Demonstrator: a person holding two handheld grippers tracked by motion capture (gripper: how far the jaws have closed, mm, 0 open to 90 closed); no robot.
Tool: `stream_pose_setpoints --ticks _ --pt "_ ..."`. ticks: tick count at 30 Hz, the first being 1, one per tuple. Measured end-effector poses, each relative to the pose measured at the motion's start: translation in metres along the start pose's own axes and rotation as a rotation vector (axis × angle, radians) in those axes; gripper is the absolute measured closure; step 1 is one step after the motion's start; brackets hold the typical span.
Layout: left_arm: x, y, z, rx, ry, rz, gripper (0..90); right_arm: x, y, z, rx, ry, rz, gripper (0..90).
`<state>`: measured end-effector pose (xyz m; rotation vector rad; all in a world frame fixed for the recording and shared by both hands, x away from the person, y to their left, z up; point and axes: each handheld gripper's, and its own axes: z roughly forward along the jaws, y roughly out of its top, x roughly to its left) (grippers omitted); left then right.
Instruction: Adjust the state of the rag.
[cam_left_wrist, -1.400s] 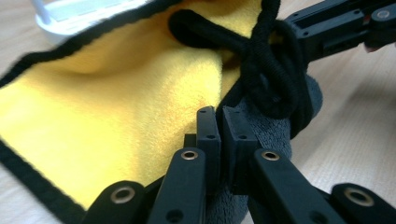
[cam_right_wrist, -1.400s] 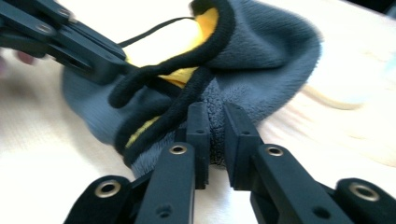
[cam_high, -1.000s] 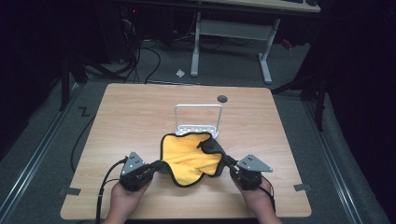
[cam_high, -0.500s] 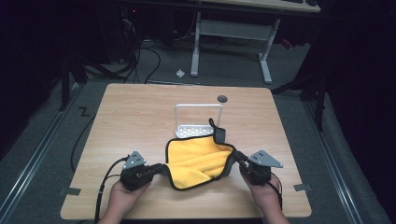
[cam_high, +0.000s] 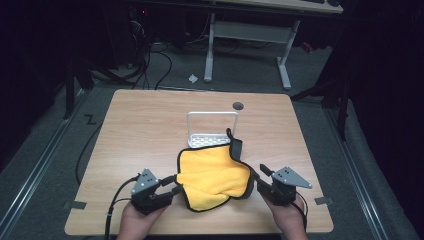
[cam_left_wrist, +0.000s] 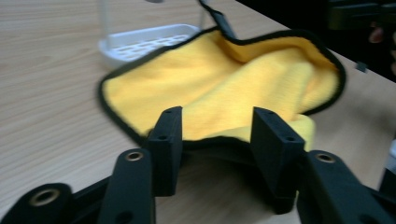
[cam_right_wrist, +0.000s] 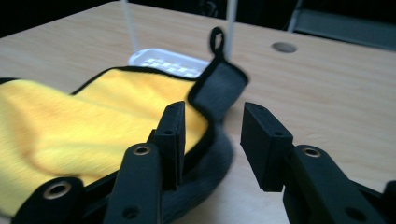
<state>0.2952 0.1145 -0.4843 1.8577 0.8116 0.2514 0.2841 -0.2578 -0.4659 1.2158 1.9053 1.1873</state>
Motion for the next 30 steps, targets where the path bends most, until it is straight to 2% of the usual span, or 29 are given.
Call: stream_pose_setpoints --ticks 2,3,4,5,6,7,8,10,11,12,13,14,15,17,18,19,20,21,22,23,24,25,27,28,29,30 --pt "-0.016 -0.001 0.010 0.010 -0.044 0.053 46.7 0.009 -0.004 -0.001 0.018 0.033 -0.002 57.4" --pt "-0.021 -0.002 0.014 0.022 -0.049 0.071 45.0 0.014 -0.006 -0.002 0.025 0.047 -0.006 56.1" --pt "-0.028 -0.005 0.022 0.054 -0.046 0.104 43.9 0.022 -0.009 -0.002 0.045 0.072 -0.023 53.5" --pt "-0.030 -0.007 0.027 0.079 -0.042 0.123 43.9 0.022 -0.009 -0.002 0.045 0.072 -0.023 53.5" --pt "-0.032 -0.013 0.042 0.178 -0.035 0.147 50.2 0.029 -0.014 0.001 0.073 0.092 -0.043 52.6" --pt "-0.032 -0.013 0.042 0.178 -0.035 0.147 59.2 0.033 -0.016 0.003 0.095 0.099 -0.051 52.5" --pt "-0.030 -0.016 0.047 0.211 -0.033 0.150 59.2 0.033 -0.016 0.003 0.095 0.099 -0.051 52.5" --pt "-0.026 -0.020 0.054 0.250 -0.032 0.123 72.1 0.035 -0.021 0.010 0.139 0.118 -0.066 53.7" --pt "-0.024 -0.023 0.056 0.266 -0.039 0.108 77.0 0.036 -0.024 0.014 0.168 0.122 -0.075 59.4" --pt "-0.023 -0.024 0.058 0.279 -0.050 0.097 78.7 0.035 -0.026 0.017 0.189 0.122 -0.089 63.9" --pt "-0.025 -0.026 0.059 0.285 -0.070 0.091 78.7 0.035 -0.026 0.017 0.189 0.122 -0.089 63.9" --pt "-0.029 -0.027 0.061 0.296 -0.096 0.106 80.3 0.034 -0.029 0.022 0.222 0.109 -0.102 70.7" --pt "-0.033 -0.028 0.062 0.300 -0.107 0.119 82.1 0.029 -0.033 0.031 0.277 0.095 -0.113 82.4" --pt "-0.042 -0.028 0.066 0.309 -0.155 0.126 83.0 0.026 -0.034 0.035 0.295 0.082 -0.104 85.1" --pt "-0.052 -0.028 0.073 0.310 -0.197 0.129 83.1 0.018 -0.033 0.047 0.312 0.069 -0.087 86.1" --pt "-0.052 -0.028 0.073 0.310 -0.197 0.129 82.8 0.018 -0.033 0.047 0.312 0.069 -0.087 86.1" --pt "-0.057 -0.028 0.077 0.311 -0.221 0.132 82.8 0.015 -0.032 0.052 0.315 0.068 -0.084 86.2" --pt "-0.060 -0.027 0.079 0.313 -0.242 0.130 80.5 0.013 -0.030 0.062 0.323 0.072 -0.083 86.1" --pt "-0.063 -0.024 0.081 0.306 -0.275 0.119 73.3 0.012 -0.027 0.074 0.324 0.085 -0.080 85.8" --pt "-0.063 -0.024 0.081 0.306 -0.275 0.119 70.1 0.012 -0.027 0.074 0.324 0.085 -0.080 85.8" --pt "-0.061 -0.017 0.073 0.255 -0.296 0.111 67.3 0.013 -0.023 0.083 0.315 0.087 -0.097 84.5" --pt "-0.061 -0.017 0.073 0.255 -0.296 0.111 65.2 0.013 -0.023 0.083 0.315 0.087 -0.097 84.5" --pt "-0.050 -0.006 0.058 0.178 -0.272 0.109 64.9 0.012 -0.018 0.082 0.290 0.078 -0.096 81.3" --pt "-0.028 0.005 0.044 0.108 -0.209 0.094 65.6 0.013 -0.012 0.068 0.239 0.073 -0.088 79.3" --pt "-0.028 0.005 0.044 0.108 -0.209 0.094 67.4 0.013 -0.011 0.061 0.221 0.077 -0.081 79.2" --pt "-0.014 0.008 0.040 0.088 -0.156 0.082 67.4 0.013 -0.011 0.061 0.221 0.077 -0.081 79.2"
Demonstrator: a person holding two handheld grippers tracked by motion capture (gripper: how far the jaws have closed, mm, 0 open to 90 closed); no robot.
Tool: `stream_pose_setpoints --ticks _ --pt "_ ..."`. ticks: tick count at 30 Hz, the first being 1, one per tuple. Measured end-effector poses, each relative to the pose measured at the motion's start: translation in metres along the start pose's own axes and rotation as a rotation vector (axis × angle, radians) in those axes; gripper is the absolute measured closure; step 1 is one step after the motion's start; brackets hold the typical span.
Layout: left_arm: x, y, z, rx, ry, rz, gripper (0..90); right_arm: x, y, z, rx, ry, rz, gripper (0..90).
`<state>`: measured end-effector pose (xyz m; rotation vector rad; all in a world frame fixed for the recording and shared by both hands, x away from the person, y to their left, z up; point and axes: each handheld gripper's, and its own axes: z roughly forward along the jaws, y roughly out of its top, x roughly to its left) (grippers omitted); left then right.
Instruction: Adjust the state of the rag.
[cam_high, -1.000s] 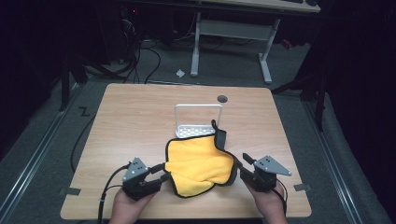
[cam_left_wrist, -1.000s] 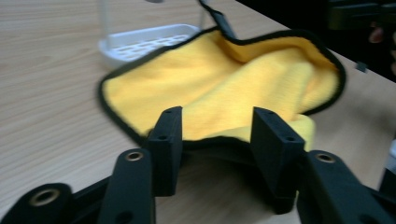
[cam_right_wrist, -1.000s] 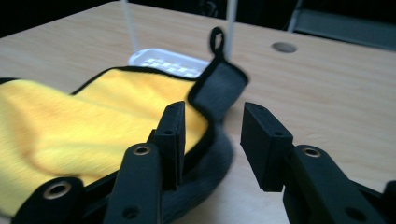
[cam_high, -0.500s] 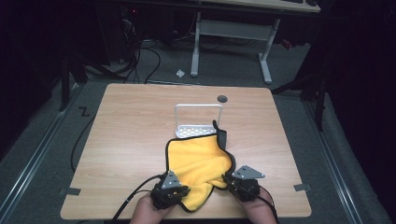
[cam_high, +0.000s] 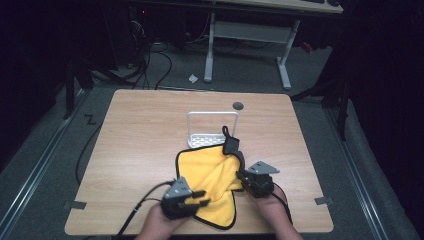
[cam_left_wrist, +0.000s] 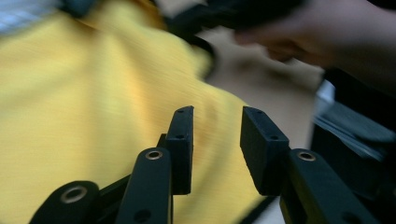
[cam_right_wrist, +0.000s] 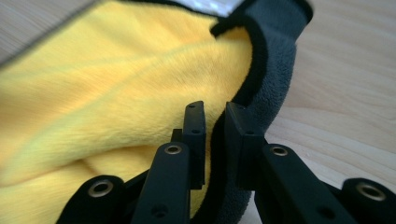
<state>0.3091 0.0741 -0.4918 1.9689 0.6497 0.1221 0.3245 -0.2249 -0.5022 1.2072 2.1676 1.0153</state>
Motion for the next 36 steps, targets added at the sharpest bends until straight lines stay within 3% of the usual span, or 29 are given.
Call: stream_pose_setpoints --ticks 1,2,4,6,9,10,14,18,20,21,24,26,28,29,30,32,34,36 --pt "0.029 0.001 -0.003 0.007 0.102 -0.018 74.2 0.006 -0.002 -0.016 -0.038 0.017 -0.004 79.3" --pt "0.029 0.001 -0.003 0.007 0.102 -0.018 76.5 0.006 -0.002 -0.016 -0.038 0.017 -0.004 79.3" --pt "0.056 0.000 0.007 0.055 0.185 -0.037 80.5 0.016 -0.007 -0.025 -0.039 0.035 -0.023 80.6" --pt "0.078 -0.003 0.023 0.102 0.219 -0.072 84.6 0.032 -0.015 -0.027 -0.009 0.090 -0.043 84.4" --pt "0.088 -0.005 0.042 0.166 0.239 -0.070 88.3 0.039 -0.018 -0.025 0.018 0.114 -0.069 86.1" --pt "0.087 -0.004 0.045 0.158 0.242 -0.046 89.9 0.042 -0.019 -0.022 0.028 0.119 -0.083 86.5" --pt "0.081 0.000 0.046 0.201 0.262 0.004 90.0 0.048 -0.020 -0.015 0.055 0.120 -0.107 86.7" --pt "0.070 -0.010 0.029 0.229 0.251 0.023 90.0 0.036 -0.023 -0.008 0.090 0.077 -0.091 86.3" --pt "0.057 -0.020 0.015 0.235 0.228 0.014 90.0 0.022 -0.024 0.000 0.113 0.020 -0.084 85.6" --pt "0.051 -0.024 0.011 0.236 0.216 0.017 90.0 0.011 -0.022 0.005 0.107 0.014 -0.048 84.9" --pt "0.027 -0.034 0.001 0.243 0.132 -0.004 90.0 -0.007 -0.011 0.018 0.106 -0.054 -0.023 83.3" --pt "0.015 -0.035 -0.001 0.251 0.114 0.011 87.5 -0.019 0.000 0.016 0.052 -0.083 0.007 80.4" --pt "0.016 -0.031 -0.004 0.215 0.117 0.004 86.2 -0.020 0.003 0.010 0.024 -0.088 0.011 79.0" --pt "0.021 -0.026 -0.005 0.194 0.125 -0.003 84.3 -0.018 0.008 -0.010 -0.046 -0.096 0.010 77.8" --pt "0.027 -0.022 -0.004 0.182 0.137 -0.014 84.3 -0.018 0.008 -0.010 -0.046 -0.096 0.010 77.8" --pt "0.041 -0.013 0.003 0.167 0.168 -0.024 81.2 -0.013 0.008 -0.026 -0.082 -0.080 0.003 79.1" --pt "0.059 -0.003 0.019 0.178 0.209 -0.024 79.8 -0.002 -0.005 -0.034 -0.048 -0.024 -0.012 84.5" --pt "0.063 -0.001 0.025 0.198 0.224 -0.016 80.1 0.000 -0.009 -0.034 -0.027 -0.004 -0.009 85.7"
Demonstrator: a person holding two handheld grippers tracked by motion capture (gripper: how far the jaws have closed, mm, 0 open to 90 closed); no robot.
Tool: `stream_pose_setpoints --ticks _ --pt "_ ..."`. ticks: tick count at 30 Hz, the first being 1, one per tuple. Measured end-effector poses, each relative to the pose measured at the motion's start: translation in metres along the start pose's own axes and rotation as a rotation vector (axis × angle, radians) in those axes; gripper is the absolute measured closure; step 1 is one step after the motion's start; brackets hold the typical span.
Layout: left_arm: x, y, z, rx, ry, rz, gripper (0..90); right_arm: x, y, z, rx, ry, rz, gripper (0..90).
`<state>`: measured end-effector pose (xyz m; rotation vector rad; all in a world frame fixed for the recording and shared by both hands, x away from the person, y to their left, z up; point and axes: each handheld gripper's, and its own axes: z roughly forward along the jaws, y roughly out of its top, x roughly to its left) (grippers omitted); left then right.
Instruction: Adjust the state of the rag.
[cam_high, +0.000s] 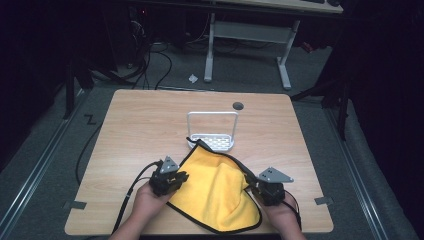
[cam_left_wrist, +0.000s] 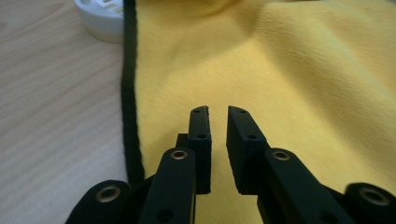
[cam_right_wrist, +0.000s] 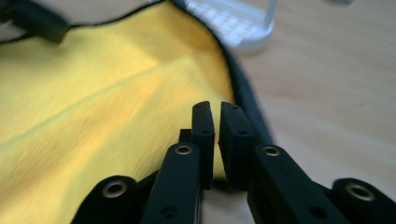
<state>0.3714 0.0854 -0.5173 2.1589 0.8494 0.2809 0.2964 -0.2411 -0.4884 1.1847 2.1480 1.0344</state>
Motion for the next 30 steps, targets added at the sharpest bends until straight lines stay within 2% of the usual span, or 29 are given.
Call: stream_pose_setpoints --ticks 2,3,4,6,8,10,11,12,14,15,17,18,19,21,22,23,26,27,28,30 --pt "0.003 -0.001 0.007 0.043 0.010 0.000 83.7 0.004 -0.009 0.004 0.048 0.025 0.004 87.7" --pt "0.003 -0.004 0.008 0.047 0.013 0.005 85.3 0.006 -0.013 0.007 0.077 0.029 0.002 88.0" --pt "0.002 -0.007 0.005 0.041 0.008 0.002 86.9 0.007 -0.018 0.017 0.119 0.032 -0.008 88.4" --pt "-0.002 -0.015 -0.004 0.051 0.006 0.015 87.4 0.006 -0.018 0.021 0.131 0.034 -0.005 88.4" --pt "-0.007 -0.029 -0.018 0.049 -0.007 0.007 87.6 -0.001 -0.013 0.031 0.141 0.003 -0.004 88.2" --pt "-0.012 -0.041 -0.031 0.050 -0.030 -0.019 87.9 -0.011 -0.007 0.044 0.151 -0.043 -0.003 88.2" --pt "-0.015 -0.045 -0.035 0.051 -0.042 -0.027 87.8 -0.023 -0.003 0.056 0.168 -0.079 0.013 87.8" --pt "-0.018 -0.049 -0.040 0.052 -0.053 -0.035 87.8 -0.023 -0.003 0.056 0.168 -0.079 0.013 87.8" --pt "-0.021 -0.057 -0.048 0.051 -0.070 -0.061 86.4 -0.035 0.002 0.064 0.167 -0.109 0.040 87.2" --pt "-0.022 -0.057 -0.049 0.049 -0.069 -0.060 84.6 -0.037 0.005 0.062 0.144 -0.108 0.053 86.9" --pt "-0.021 -0.055 -0.049 0.028 -0.059 -0.058 81.3 -0.036 0.007 0.053 0.108 -0.076 0.077 85.5" --pt "-0.019 -0.052 -0.046 0.018 -0.056 -0.061 77.3 -0.028 0.007 0.044 0.084 -0.028 0.074 81.8" --pt "-0.017 -0.049 -0.044 0.010 -0.059 -0.066 77.3 -0.028 0.007 0.044 0.084 -0.028 0.074 81.8" --pt "-0.014 -0.041 -0.037 -0.002 -0.049 -0.055 76.1 -0.019 0.005 0.043 0.093 0.018 0.061 76.1" --pt "-0.012 -0.037 -0.033 0.001 -0.032 -0.032 75.3 -0.017 0.004 0.044 0.096 0.026 0.057 74.0" --pt "-0.011 -0.035 -0.031 0.005 -0.021 -0.027 74.3 -0.014 0.003 0.047 0.109 0.027 0.055 70.4" --pt "-0.007 -0.034 -0.028 0.017 -0.009 -0.036 73.3 -0.011 0.002 0.057 0.149 0.045 0.042 66.6" --pt "-0.007 -0.035 -0.027 0.026 0.000 -0.032 73.5 -0.009 0.000 0.060 0.161 0.048 0.020 67.9" --pt "-0.008 -0.038 -0.026 0.020 0.009 -0.018 74.6 -0.006 0.000 0.059 0.161 0.057 0.020 80.5" --pt "-0.008 -0.040 -0.026 0.007 0.015 -0.011 75.8 -0.005 0.000 0.059 0.164 0.066 0.006 83.2"
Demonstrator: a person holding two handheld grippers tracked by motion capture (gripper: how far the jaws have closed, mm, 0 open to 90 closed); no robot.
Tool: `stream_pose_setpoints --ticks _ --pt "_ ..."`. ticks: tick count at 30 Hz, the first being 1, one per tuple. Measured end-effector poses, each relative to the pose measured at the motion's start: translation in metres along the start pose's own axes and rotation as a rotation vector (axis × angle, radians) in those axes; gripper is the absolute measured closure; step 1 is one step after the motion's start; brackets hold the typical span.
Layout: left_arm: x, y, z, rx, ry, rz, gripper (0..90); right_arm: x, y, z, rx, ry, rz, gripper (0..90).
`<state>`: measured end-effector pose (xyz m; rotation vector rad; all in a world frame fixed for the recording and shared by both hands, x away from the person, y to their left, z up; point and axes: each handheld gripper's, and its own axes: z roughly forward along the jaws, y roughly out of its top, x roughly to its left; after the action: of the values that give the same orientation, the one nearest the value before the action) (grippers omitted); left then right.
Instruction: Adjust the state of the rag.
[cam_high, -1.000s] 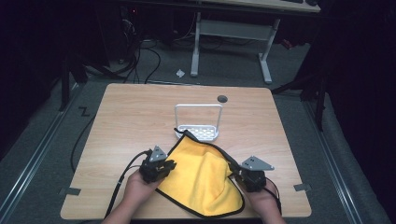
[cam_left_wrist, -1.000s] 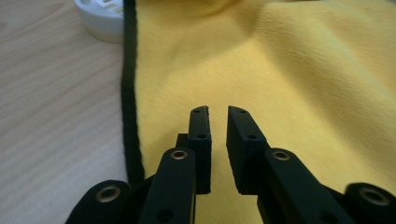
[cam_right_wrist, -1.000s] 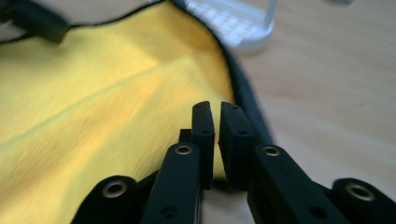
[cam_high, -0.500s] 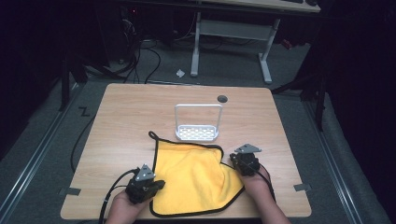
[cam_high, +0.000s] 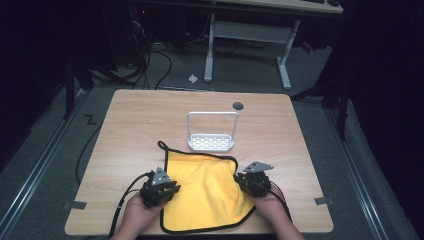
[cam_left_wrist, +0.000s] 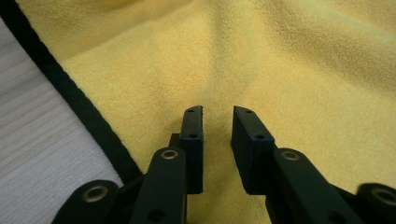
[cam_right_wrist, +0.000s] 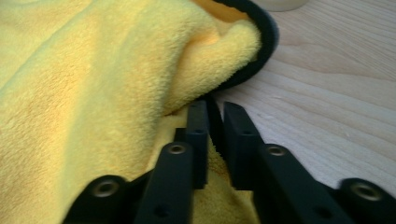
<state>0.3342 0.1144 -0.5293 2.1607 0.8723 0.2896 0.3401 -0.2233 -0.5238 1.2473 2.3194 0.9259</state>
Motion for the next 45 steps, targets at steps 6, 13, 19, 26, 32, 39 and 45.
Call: stream_pose_setpoints --ticks 6,13,19,26,32,39,45 --pt "0.000 -0.004 -0.001 -0.021 0.008 -0.007 79.4 -0.012 -0.001 -0.031 -0.086 -0.120 0.012 85.8" --pt "0.004 -0.006 -0.002 -0.027 -0.001 -0.023 81.3 -0.069 -0.027 -0.079 -0.140 -0.271 0.157 83.4" --pt "0.004 -0.006 -0.003 -0.026 -0.004 -0.024 81.3 -0.067 -0.027 -0.074 -0.118 -0.281 0.130 79.0" --pt "0.005 -0.007 -0.002 -0.037 -0.010 -0.042 80.8 -0.068 -0.024 -0.073 -0.149 -0.305 0.134 71.9" --pt "0.004 -0.007 -0.003 -0.038 -0.005 -0.037 75.0 -0.068 -0.018 -0.054 -0.106 -0.249 0.103 83.4" --pt "0.006 -0.008 -0.004 -0.039 0.005 -0.036 71.5 -0.067 -0.036 -0.036 0.001 -0.242 0.118 84.2" --pt "0.013 -0.010 -0.008 -0.039 0.008 -0.047 69.1 -0.049 -0.054 -0.056 0.024 -0.225 0.117 83.7"
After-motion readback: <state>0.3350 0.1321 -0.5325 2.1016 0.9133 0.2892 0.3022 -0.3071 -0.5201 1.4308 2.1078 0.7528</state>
